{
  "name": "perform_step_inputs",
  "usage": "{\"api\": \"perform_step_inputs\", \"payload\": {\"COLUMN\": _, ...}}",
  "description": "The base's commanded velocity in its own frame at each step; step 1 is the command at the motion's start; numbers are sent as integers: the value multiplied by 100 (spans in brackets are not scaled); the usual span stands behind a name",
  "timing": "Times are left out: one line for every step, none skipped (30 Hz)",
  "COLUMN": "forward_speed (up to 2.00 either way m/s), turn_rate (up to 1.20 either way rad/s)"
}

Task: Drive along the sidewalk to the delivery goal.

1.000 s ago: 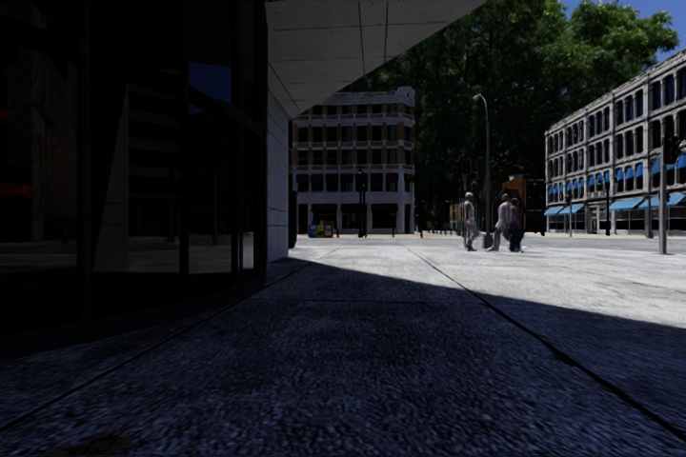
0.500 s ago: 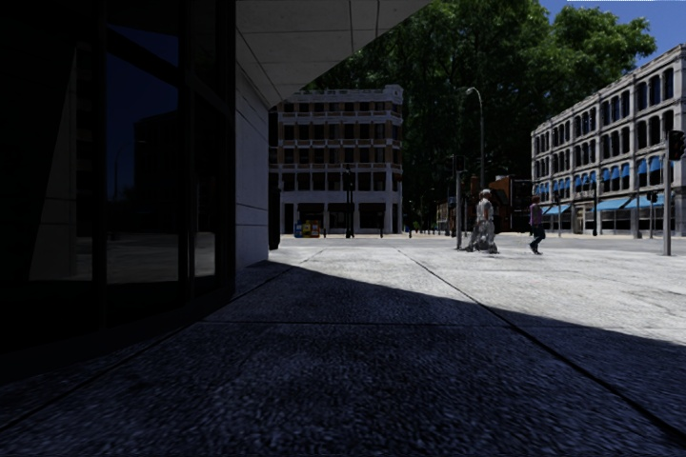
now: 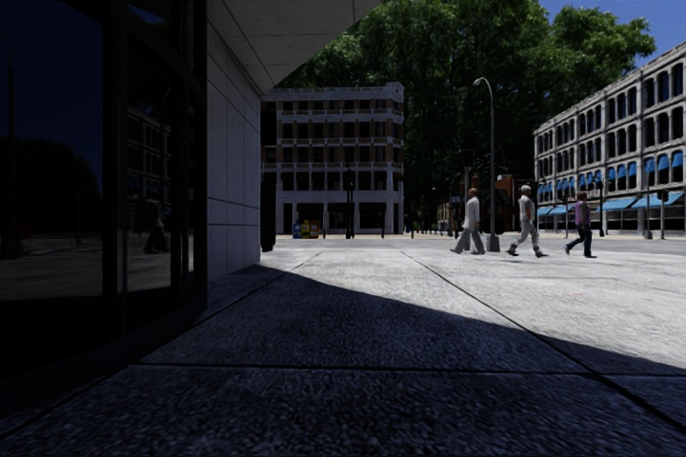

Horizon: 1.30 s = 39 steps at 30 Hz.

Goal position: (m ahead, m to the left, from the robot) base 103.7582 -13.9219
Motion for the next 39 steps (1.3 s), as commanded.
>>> {"api": "perform_step_inputs", "payload": {"forward_speed": 195, "turn_rate": 0}}
{"api": "perform_step_inputs", "payload": {"forward_speed": 192, "turn_rate": 0}}
{"api": "perform_step_inputs", "payload": {"forward_speed": 191, "turn_rate": 0}}
{"api": "perform_step_inputs", "payload": {"forward_speed": 190, "turn_rate": 0}}
{"api": "perform_step_inputs", "payload": {"forward_speed": 189, "turn_rate": 0}}
{"api": "perform_step_inputs", "payload": {"forward_speed": 189, "turn_rate": 0}}
{"api": "perform_step_inputs", "payload": {"forward_speed": 189, "turn_rate": 0}}
{"api": "perform_step_inputs", "payload": {"forward_speed": 188, "turn_rate": 0}}
{"api": "perform_step_inputs", "payload": {"forward_speed": 188, "turn_rate": 0}}
{"api": "perform_step_inputs", "payload": {"forward_speed": 187, "turn_rate": 0}}
{"api": "perform_step_inputs", "payload": {"forward_speed": 187, "turn_rate": 0}}
{"api": "perform_step_inputs", "payload": {"forward_speed": 187, "turn_rate": 0}}
{"api": "perform_step_inputs", "payload": {"forward_speed": 187, "turn_rate": 0}}
{"api": "perform_step_inputs", "payload": {"forward_speed": 186, "turn_rate": 0}}
{"api": "perform_step_inputs", "payload": {"forward_speed": 186, "turn_rate": 0}}
{"api": "perform_step_inputs", "payload": {"forward_speed": 185, "turn_rate": 0}}
{"api": "perform_step_inputs", "payload": {"forward_speed": 185, "turn_rate": 0}}
{"api": "perform_step_inputs", "payload": {"forward_speed": 185, "turn_rate": 0}}
{"api": "perform_step_inputs", "payload": {"forward_speed": 185, "turn_rate": 0}}
{"api": "perform_step_inputs", "payload": {"forward_speed": 185, "turn_rate": 0}}
{"api": "perform_step_inputs", "payload": {"forward_speed": 185, "turn_rate": 0}}
{"api": "perform_step_inputs", "payload": {"forward_speed": 185, "turn_rate": 0}}
{"api": "perform_step_inputs", "payload": {"forward_speed": 185, "turn_rate": 0}}
{"api": "perform_step_inputs", "payload": {"forward_speed": 185, "turn_rate": 0}}
{"api": "perform_step_inputs", "payload": {"forward_speed": 180, "turn_rate": 0}}
{"api": "perform_step_inputs", "payload": {"forward_speed": 180, "turn_rate": 0}}
{"api": "perform_step_inputs", "payload": {"forward_speed": 179, "turn_rate": 0}}
{"api": "perform_step_inputs", "payload": {"forward_speed": 179, "turn_rate": 0}}
{"api": "perform_step_inputs", "payload": {"forward_speed": 179, "turn_rate": 0}}
{"api": "perform_step_inputs", "payload": {"forward_speed": 179, "turn_rate": 0}}
{"api": "perform_step_inputs", "payload": {"forward_speed": 171, "turn_rate": 0}}
{"api": "perform_step_inputs", "payload": {"forward_speed": 171, "turn_rate": 0}}
{"api": "perform_step_inputs", "payload": {"forward_speed": 163, "turn_rate": 0}}
{"api": "perform_step_inputs", "payload": {"forward_speed": 158, "turn_rate": 0}}
{"api": "perform_step_inputs", "payload": {"forward_speed": 156, "turn_rate": 0}}
{"api": "perform_step_inputs", "payload": {"forward_speed": 155, "turn_rate": 0}}
{"api": "perform_step_inputs", "payload": {"forward_speed": 155, "turn_rate": 0}}
{"api": "perform_step_inputs", "payload": {"forward_speed": 155, "turn_rate": 0}}
{"api": "perform_step_inputs", "payload": {"forward_speed": 155, "turn_rate": 0}}
